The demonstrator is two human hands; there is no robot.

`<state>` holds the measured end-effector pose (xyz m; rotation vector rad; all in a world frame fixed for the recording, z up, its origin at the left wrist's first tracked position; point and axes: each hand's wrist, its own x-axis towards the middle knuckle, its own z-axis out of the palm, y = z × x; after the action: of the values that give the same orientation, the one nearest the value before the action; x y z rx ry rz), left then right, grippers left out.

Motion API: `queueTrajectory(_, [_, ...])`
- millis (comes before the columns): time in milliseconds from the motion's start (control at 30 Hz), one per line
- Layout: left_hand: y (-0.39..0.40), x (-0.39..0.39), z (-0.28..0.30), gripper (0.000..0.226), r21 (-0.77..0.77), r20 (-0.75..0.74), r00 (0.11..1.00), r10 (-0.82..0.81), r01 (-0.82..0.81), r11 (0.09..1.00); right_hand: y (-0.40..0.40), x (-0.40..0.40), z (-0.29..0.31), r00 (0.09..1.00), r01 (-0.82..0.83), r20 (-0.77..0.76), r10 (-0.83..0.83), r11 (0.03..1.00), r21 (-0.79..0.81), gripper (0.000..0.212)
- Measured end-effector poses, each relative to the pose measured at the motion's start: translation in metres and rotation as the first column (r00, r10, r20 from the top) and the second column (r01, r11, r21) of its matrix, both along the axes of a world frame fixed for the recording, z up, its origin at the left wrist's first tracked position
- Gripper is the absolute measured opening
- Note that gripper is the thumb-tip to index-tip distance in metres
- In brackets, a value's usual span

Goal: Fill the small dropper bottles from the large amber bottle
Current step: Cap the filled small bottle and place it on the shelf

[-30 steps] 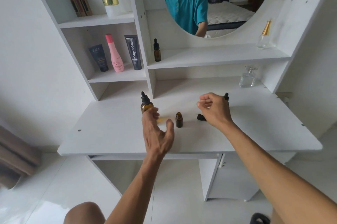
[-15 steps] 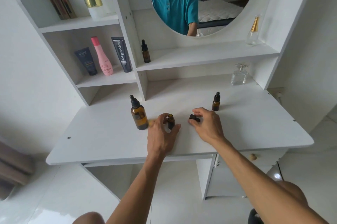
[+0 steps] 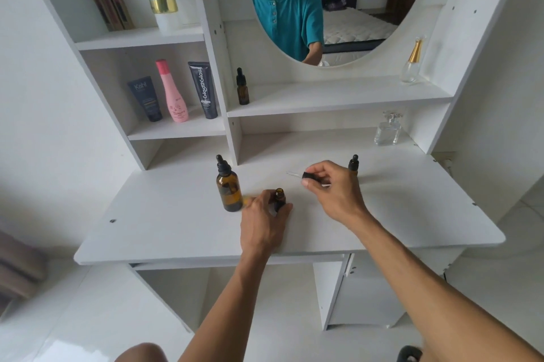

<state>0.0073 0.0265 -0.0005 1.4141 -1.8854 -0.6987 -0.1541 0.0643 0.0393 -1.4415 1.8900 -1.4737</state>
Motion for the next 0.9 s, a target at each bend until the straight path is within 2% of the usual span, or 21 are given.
queueTrajectory(133, [-0.002, -0.001, 0.000, 0.037, 0.025, -0.019, 1.000, 0.002, -0.001, 1.000, -0.003, 0.006, 0.036, 0.990, -0.090, -0.111, 0.091, 0.996, 0.007, 0.010])
queueTrajectory(267, [-0.002, -0.001, 0.001, 0.035, 0.033, -0.009, 1.000, 0.011, -0.010, 0.999, -0.007, 0.010, 0.058, 0.921, -0.200, -0.313, 0.230, 0.972, 0.127, 0.013])
queueTrajectory(400, [-0.001, -0.001, 0.001, 0.032, 0.023, -0.026, 1.000, -0.001, 0.001, 1.000, -0.010, 0.013, 0.062, 0.863, -0.219, -0.418, 0.283, 0.956, 0.194, 0.015])
queueTrajectory(900, [-0.004, -0.001, -0.004, 0.025, 0.014, -0.013, 1.000, 0.010, -0.010, 1.000, -0.014, 0.020, 0.062, 0.805, -0.216, -0.475, 0.356, 0.921, 0.324, 0.016])
